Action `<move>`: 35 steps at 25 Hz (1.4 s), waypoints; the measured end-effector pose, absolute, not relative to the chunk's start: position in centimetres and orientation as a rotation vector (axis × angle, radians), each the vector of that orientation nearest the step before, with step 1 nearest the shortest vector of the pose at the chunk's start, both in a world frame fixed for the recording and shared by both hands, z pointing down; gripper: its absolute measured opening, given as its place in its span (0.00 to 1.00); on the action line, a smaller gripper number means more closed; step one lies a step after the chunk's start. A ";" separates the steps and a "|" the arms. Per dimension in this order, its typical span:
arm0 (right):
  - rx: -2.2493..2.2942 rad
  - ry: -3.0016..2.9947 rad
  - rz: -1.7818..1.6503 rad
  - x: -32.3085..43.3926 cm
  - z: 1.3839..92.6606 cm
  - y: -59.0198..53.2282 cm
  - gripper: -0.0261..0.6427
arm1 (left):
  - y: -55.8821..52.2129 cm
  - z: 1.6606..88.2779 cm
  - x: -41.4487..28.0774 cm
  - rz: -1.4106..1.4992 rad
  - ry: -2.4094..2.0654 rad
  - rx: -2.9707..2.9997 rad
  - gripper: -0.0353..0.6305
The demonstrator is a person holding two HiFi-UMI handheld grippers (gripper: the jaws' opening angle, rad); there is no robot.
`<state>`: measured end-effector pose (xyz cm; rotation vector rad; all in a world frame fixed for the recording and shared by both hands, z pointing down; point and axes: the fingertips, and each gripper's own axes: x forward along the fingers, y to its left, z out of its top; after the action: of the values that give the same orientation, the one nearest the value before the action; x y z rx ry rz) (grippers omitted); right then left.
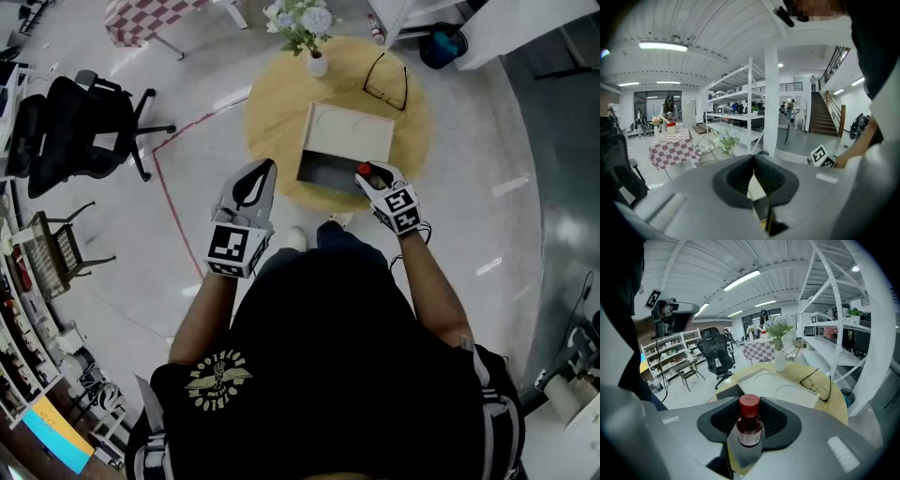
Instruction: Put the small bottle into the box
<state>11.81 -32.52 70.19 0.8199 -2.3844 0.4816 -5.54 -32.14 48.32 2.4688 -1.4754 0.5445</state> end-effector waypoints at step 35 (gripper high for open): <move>1.624 -2.660 0.003 14.0 35.2 -30.8 0.05 | -34.4 36.1 -6.7 0.191 -1.304 2.768 0.05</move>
<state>14.03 -30.79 35.22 1.6236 -2.6598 0.0030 -6.70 -34.45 36.11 2.7679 -1.3038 0.1908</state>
